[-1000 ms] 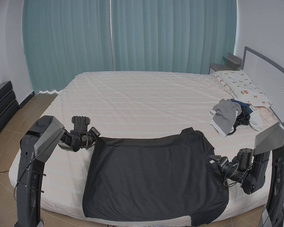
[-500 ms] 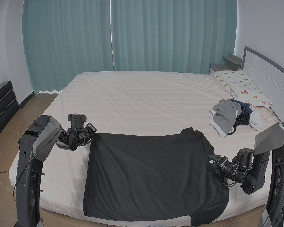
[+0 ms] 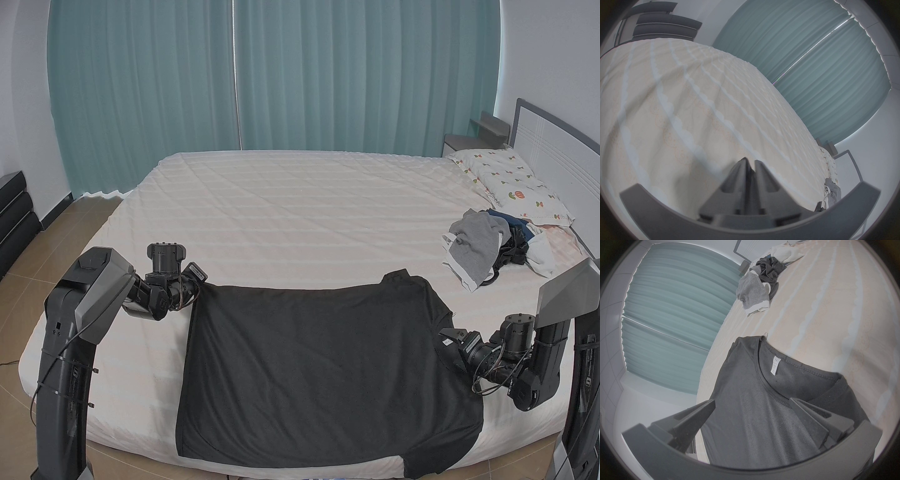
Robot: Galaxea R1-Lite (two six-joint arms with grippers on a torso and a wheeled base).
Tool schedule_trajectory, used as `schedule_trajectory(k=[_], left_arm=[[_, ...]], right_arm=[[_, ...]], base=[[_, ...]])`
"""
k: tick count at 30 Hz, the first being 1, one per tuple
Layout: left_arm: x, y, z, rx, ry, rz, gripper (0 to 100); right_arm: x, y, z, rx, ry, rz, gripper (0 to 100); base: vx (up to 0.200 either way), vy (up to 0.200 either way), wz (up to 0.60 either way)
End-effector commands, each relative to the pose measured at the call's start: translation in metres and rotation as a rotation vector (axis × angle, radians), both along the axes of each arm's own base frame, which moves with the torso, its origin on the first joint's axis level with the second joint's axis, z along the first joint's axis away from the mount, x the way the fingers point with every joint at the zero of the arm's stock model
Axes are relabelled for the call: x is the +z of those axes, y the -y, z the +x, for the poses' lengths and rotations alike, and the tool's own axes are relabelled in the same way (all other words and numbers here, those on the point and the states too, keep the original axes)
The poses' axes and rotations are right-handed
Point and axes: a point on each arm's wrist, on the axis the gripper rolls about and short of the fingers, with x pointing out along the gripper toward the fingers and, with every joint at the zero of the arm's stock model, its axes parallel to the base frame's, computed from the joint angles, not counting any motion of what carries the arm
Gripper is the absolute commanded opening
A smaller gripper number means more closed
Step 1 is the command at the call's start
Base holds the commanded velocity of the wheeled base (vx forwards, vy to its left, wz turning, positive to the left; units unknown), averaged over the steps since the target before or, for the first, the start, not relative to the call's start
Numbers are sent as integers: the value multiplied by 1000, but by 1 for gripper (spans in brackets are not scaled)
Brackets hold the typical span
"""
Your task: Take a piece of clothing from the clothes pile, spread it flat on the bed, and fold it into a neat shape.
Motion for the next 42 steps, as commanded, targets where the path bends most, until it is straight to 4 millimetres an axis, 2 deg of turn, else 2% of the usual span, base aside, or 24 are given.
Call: schedule_trajectory(k=[1, 6, 10, 12, 14, 16, 19, 20, 22, 26, 27, 30, 32, 33, 36, 42], left_arm=[[-3, 1, 0, -6, -16, 0, 100], [-4, 0, -1, -11, -32, 10, 100], [5, -4, -5, 6, -34, 6, 100], [23, -8, -21, 22, -50, -10, 100], [31, -10, -30, 26, -55, -17, 100], [51, -11, -46, 21, -53, -27, 100], [62, -9, -57, 13, -53, -27, 100], [62, -9, -57, 13, -53, -27, 100], [65, -8, -68, 6, -72, -25, 100], [65, 1, -86, -17, -113, -20, 100], [61, 3, -101, -27, -151, -15, 100], [61, 5, -118, -41, -181, -18, 100], [62, 7, -139, -69, -211, -32, 100], [62, 7, -141, -70, -212, -33, 100], [63, 11, -170, -123, -232, -55, 100], [47, 15, -209, -161, -299, -42, 100]], right_arm=[[0, 0, 0, 0, 9, 0, 100], [1, 0, 0, 0, 7, 2, 100], [1, 0, 0, 0, 7, 2, 100], [1, 0, 0, 0, 7, 2, 100], [1, 0, 0, 0, 7, 2, 100], [2, 1, 0, -5, 11, 4, 100], [10, 0, -2, -9, 32, -1, 100], [10, 0, -2, -9, 32, -1, 100], [29, 1, -7, -8, 78, 1, 100], [39, 3, -17, -5, 94, -21, 100], [43, 6, -22, 6, 103, -61, 100], [41, 8, -32, 32, 88, -126, 100], [38, 9, -43, 75, 66, -208, 100], [38, 9, -43, 78, 64, -212, 100], [33, 10, -58, 119, 23, -273, 100], [30, 23, -63, 94, -8, -285, 100]], base=[[0, 0, 0], [0, 0, 0], [0, 0, 0], [0, 0, 0], [0, 0, 0], [0, 0, 0], [0, 0, 0], [0, 0, 0], [-100, 0, 0], [-200, 0, 0], [-200, 0, 0], [-200, 0, 0], [-200, 0, 0], [-200, 0, 0], [-200, 0, 0], [0, 0, 0]])
